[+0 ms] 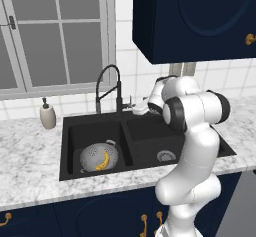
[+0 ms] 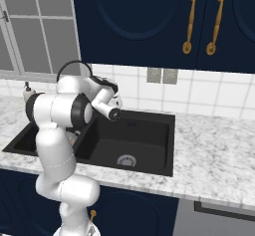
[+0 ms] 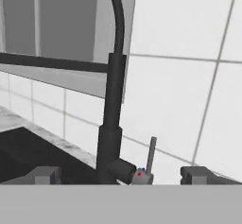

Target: Put the colander in the sink, put the banana in the colander, and turn on the sink faucet and pour water over the colander.

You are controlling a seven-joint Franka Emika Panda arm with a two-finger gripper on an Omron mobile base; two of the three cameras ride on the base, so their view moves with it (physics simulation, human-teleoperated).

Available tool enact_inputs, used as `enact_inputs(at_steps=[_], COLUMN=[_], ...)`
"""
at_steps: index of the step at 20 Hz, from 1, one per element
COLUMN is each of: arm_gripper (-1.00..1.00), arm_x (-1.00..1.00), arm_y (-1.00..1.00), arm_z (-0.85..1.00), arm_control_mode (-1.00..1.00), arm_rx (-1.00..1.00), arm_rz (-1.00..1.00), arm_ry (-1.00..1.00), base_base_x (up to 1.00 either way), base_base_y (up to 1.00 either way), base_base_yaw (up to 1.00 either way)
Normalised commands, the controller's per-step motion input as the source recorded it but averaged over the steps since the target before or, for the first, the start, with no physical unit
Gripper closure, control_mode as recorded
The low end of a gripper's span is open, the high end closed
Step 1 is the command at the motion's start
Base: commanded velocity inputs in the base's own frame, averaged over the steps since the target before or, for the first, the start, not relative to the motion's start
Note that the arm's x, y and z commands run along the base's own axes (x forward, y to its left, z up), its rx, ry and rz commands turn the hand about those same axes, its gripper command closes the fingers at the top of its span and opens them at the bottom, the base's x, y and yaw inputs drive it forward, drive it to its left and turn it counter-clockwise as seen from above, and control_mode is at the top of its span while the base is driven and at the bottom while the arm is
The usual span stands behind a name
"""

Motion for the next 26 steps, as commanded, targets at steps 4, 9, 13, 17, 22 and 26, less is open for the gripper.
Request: enact_inputs(at_steps=[4,9,13,17,22,26], arm_gripper=[-1.00,-1.00,-1.00,-1.00,-1.00,-1.00], arm_x=[0.26,0.23,0.41,0.41,0.37,0.37], arm_y=[0.01,0.10,0.01,0.00,0.00,0.00], arm_z=[-0.08,-0.26,-0.04,0.00,0.00,-0.01], arm_control_mode=[-1.00,-1.00,-1.00,-1.00,-1.00,-1.00], arm_rx=[0.00,0.00,0.00,0.00,0.00,0.01], arm_rz=[0.00,0.00,0.00,0.00,0.00,0.00], arm_ry=[-0.07,-0.03,0.00,0.00,0.00,0.00], base_base_x=[0.00,0.00,0.00,0.00,0.00,0.00], base_base_y=[0.00,0.00,0.00,0.00,0.00,0.00], base_base_yaw=[0.00,0.00,0.00,0.00,0.00,0.00])
